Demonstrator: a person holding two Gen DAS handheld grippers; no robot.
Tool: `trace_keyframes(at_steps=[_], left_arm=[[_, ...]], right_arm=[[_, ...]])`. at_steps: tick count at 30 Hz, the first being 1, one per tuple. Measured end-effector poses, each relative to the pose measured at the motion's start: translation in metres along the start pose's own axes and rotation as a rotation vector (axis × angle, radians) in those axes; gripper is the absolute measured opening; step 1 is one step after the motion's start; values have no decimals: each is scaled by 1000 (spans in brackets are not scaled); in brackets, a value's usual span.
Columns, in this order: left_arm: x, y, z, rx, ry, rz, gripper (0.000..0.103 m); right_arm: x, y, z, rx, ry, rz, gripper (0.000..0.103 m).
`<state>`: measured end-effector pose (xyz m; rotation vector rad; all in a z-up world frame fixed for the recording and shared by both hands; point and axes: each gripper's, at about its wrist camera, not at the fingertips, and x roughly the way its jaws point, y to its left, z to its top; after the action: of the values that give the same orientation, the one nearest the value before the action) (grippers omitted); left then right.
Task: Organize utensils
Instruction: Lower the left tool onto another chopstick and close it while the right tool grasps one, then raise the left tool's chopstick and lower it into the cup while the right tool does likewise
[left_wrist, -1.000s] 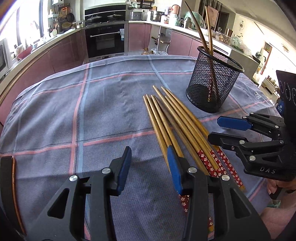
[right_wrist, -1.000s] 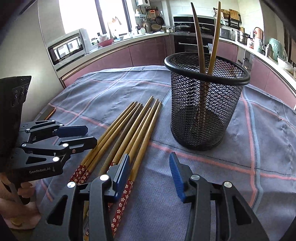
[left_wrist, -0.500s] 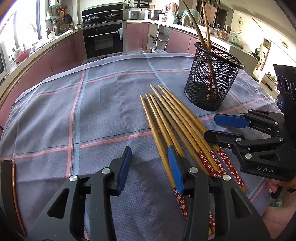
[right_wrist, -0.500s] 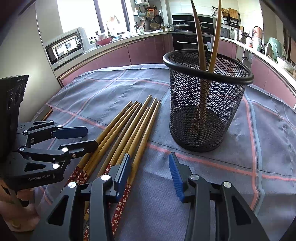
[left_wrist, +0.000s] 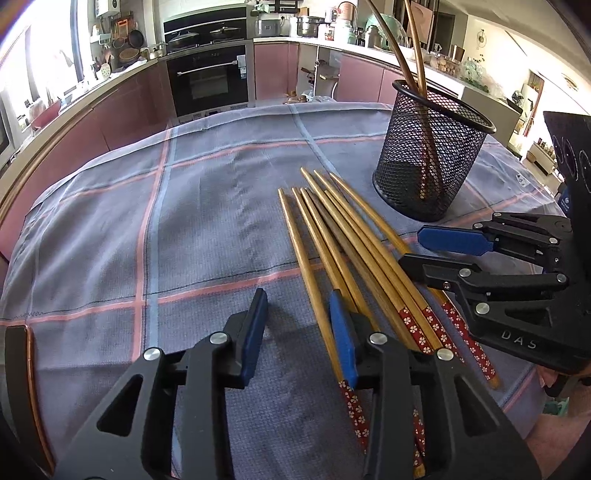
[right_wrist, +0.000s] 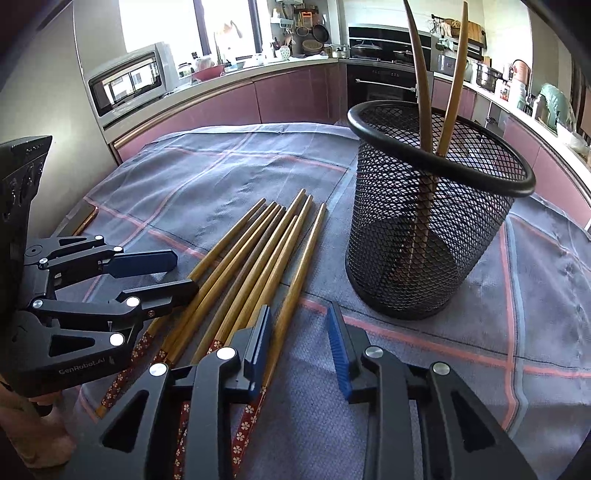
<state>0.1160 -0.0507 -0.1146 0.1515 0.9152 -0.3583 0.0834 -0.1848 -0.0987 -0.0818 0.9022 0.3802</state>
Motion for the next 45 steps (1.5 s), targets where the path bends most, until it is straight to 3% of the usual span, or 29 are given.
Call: trace_keyframes(at_steps=[5, 14, 31, 45], left_arm=[[0, 1, 1, -12, 4, -10, 21], [-1, 5, 0, -50, -2, -29, 8], [-13, 7, -7, -41, -16, -91, 8], [0, 1, -4, 10, 20, -112, 8]], right_arm=[[0, -5, 0, 36, -3, 27, 10], [-7, -16, -5, 115, -24, 73, 6], [-27, -18, -10, 84, -65, 130, 6], [-5, -3, 3, 0, 25, 142, 7]])
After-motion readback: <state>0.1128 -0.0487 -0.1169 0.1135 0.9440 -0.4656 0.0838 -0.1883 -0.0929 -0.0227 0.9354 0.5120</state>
